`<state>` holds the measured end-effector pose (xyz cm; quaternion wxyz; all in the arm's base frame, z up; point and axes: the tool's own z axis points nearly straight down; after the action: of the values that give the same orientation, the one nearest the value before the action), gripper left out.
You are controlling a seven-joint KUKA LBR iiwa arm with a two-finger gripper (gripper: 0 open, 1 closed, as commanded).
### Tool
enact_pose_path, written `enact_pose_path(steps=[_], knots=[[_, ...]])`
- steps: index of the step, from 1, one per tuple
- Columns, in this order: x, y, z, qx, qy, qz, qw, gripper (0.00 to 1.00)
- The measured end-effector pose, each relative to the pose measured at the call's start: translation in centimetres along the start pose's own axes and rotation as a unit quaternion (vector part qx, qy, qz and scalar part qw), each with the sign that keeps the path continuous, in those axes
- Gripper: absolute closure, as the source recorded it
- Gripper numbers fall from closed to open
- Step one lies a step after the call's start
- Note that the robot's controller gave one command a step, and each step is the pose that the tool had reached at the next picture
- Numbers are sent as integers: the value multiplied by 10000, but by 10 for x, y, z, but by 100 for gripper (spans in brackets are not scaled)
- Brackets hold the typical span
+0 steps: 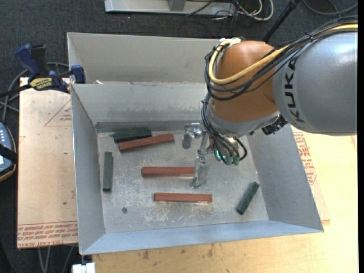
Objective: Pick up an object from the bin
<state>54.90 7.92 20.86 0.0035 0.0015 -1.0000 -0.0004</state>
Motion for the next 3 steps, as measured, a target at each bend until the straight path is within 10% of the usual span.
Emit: enact_pose_path(steps=[1,2,3], knots=[[-12,-24,142,-7,-4,192,9998,0],[-79,-4,136,-1,-49,-849,9964,0],[-31,15,137,2,-54,-1681,9858,0]])
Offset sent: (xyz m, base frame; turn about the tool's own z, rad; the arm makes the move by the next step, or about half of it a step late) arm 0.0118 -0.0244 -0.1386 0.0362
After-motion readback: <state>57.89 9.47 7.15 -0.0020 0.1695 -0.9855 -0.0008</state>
